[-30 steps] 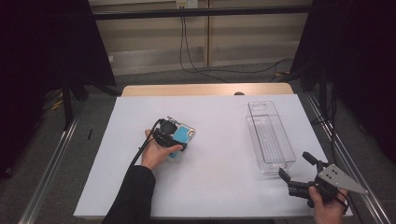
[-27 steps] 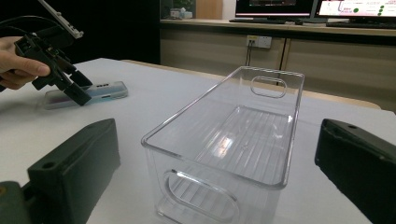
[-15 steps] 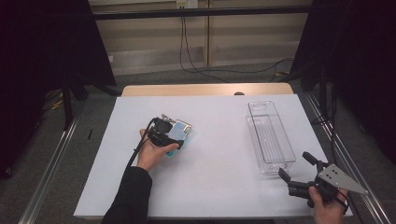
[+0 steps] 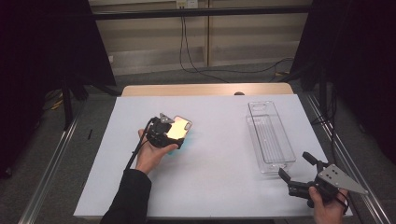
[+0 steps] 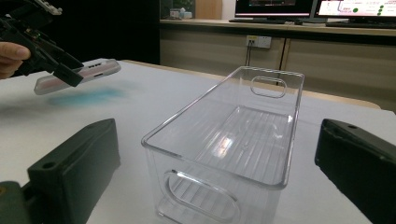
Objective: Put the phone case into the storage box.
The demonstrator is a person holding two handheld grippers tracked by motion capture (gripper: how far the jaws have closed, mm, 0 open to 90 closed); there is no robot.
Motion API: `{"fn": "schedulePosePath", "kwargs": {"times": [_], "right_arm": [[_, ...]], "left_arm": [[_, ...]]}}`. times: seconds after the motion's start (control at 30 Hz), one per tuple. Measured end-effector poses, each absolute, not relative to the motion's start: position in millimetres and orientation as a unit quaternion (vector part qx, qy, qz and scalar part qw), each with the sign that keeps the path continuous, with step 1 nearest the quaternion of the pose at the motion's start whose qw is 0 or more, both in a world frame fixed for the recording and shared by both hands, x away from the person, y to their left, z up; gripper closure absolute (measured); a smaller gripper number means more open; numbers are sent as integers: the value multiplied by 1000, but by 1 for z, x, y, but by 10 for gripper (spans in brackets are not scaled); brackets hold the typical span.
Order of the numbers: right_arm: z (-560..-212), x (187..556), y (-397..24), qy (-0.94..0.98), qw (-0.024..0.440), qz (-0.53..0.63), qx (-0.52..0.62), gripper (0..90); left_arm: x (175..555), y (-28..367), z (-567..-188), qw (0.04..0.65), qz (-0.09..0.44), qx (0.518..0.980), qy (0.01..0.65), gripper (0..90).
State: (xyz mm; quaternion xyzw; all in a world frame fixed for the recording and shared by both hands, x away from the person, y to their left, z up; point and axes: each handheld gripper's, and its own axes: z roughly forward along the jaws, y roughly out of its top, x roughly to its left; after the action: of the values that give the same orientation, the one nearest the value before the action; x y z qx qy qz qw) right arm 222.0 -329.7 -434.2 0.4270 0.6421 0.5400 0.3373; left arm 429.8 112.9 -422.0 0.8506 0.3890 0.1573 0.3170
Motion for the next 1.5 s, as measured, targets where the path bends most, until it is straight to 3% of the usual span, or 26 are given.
{"fn": "schedulePosePath", "kwargs": {"times": [1.5], "right_arm": [[-435,222,-329,648,334,537,425,0]], "left_arm": [[375,159,-386,420,223,787,393,170]]}}
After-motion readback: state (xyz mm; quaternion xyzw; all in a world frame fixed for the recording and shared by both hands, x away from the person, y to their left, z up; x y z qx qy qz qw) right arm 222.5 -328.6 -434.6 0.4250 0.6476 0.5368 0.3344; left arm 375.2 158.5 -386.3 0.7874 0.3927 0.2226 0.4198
